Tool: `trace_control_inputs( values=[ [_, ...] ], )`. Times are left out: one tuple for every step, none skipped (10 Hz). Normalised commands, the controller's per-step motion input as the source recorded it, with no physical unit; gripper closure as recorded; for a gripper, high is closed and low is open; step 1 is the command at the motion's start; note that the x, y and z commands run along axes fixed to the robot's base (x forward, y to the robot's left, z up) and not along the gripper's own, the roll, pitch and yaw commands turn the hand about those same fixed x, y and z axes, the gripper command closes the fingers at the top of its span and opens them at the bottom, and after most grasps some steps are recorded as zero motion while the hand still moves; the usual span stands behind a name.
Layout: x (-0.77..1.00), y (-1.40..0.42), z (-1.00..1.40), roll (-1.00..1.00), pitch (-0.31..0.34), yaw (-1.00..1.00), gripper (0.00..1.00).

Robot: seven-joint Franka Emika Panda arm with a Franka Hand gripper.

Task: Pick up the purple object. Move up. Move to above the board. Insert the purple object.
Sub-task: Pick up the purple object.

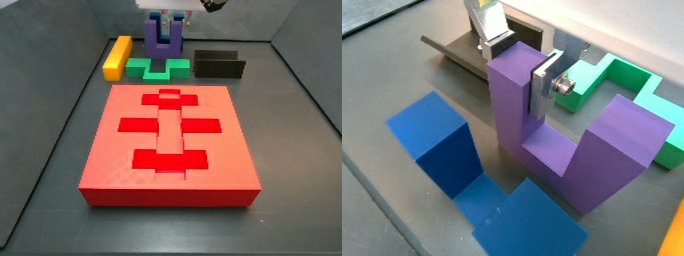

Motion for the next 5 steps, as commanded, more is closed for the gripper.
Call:
trace_control_inputs(
  values=[
    [0.00,0.00,0.00,0.00,0.000,0.00,1.00],
    [0.00,0.00,0.00,0.00,0.000,0.00,1.00],
    [0.00,0.00,0.00,0.00,0.000,0.00,1.00],
    [0.00,0.00,0.00,0.00,0.000,0.00,1.00],
    [0.00,0.00,0.00,0.00,0.000,0.00,1.00]
  ],
)
